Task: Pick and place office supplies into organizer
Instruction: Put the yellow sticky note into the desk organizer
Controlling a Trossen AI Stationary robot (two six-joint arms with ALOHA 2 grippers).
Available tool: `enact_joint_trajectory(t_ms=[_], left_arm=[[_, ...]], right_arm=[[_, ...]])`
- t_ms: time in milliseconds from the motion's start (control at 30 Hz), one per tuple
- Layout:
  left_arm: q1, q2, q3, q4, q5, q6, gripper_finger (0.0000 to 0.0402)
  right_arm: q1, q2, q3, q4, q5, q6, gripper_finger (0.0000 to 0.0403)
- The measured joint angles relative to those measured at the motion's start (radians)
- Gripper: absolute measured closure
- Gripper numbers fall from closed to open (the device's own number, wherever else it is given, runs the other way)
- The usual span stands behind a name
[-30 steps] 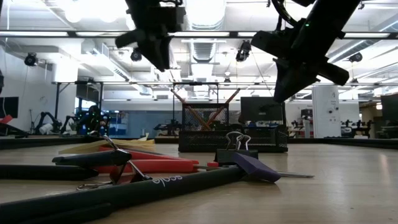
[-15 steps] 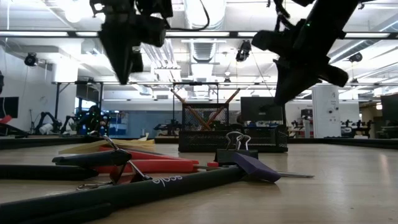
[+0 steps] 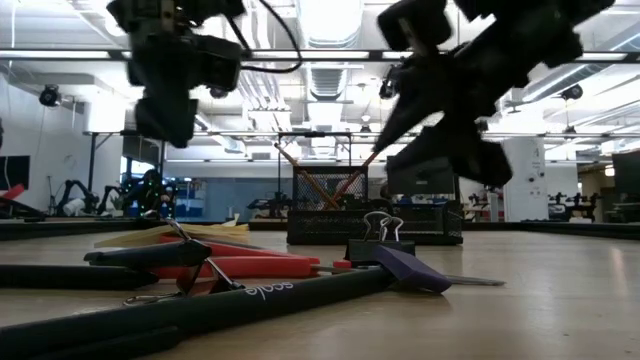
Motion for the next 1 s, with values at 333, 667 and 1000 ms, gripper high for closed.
enact_joint_trajectory(t_ms=[333,667,1000], left_arm=[[-0.201,-0.071,-0.173,0.182,-0.184,0.154,0.0314],[-0.341,-0.008,-0.194,0.202,-0.333,0.357,0.0314],[-0.352,0.068,-0.197,0.208,-0.346,0.356,0.0313]], right_arm=[[0.019,0.195,0.173,0.015,0.092,0.159,0.0212],[0.036,0.342,0.362,-0.051,0.074,0.282,0.0204],[0.037,0.526,0.572,-0.056,-0.008,0.277,0.0204]])
